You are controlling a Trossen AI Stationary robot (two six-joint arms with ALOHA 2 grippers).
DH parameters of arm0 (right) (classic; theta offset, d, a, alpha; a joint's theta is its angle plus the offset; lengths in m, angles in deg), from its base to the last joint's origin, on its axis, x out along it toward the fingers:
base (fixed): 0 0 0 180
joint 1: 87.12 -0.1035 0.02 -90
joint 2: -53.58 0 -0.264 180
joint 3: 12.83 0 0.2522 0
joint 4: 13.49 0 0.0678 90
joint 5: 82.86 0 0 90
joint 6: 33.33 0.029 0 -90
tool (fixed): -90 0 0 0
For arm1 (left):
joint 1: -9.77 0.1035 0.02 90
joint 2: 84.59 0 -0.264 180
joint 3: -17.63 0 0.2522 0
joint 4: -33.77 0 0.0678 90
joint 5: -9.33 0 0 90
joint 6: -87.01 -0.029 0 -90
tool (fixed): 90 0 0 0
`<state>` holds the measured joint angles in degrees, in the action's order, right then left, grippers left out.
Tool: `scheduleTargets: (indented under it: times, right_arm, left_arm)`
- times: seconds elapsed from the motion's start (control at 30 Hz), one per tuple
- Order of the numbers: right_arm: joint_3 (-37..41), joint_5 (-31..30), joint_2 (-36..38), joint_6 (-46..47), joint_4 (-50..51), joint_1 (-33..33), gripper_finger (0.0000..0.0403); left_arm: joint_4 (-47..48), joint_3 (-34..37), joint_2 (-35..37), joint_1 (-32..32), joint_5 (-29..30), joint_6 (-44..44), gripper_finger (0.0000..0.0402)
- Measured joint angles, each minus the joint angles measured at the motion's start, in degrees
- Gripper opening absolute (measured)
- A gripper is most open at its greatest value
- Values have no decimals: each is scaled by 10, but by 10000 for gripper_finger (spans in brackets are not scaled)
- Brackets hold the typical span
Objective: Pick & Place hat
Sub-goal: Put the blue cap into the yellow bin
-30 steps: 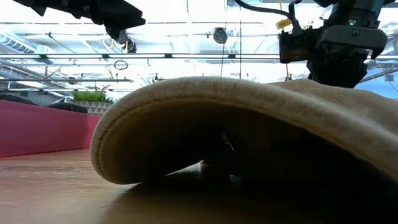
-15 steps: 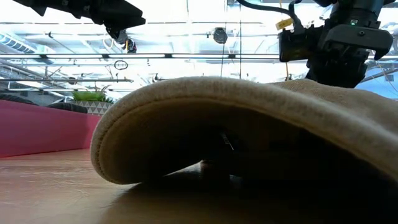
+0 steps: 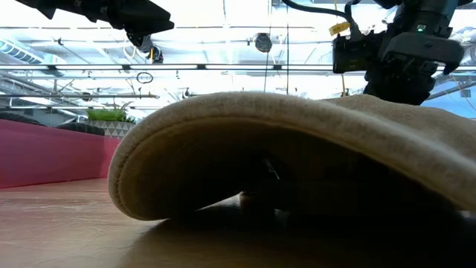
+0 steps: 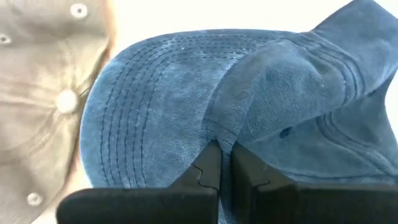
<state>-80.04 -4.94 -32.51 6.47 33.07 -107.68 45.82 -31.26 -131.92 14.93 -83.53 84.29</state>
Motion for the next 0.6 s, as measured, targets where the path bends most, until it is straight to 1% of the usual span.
scheduleTargets:
  times: [0.17,0.33,0.5,0.6]
  right_arm:
    - [0,-1,11,-1,-16,18,1]
    - [0,-4,41,-12,-28,29,1]
    - [0,-47,80,-16,-25,29,1]
    - [0,-90,105,-20,-34,29,1]
  left_arm:
    - [0,0,0,0,0,0,147]
    - [0,0,0,0,0,-1,147]
    - [0,0,0,0,0,-1,147]
    - [0,0,0,0,0,-1,147]
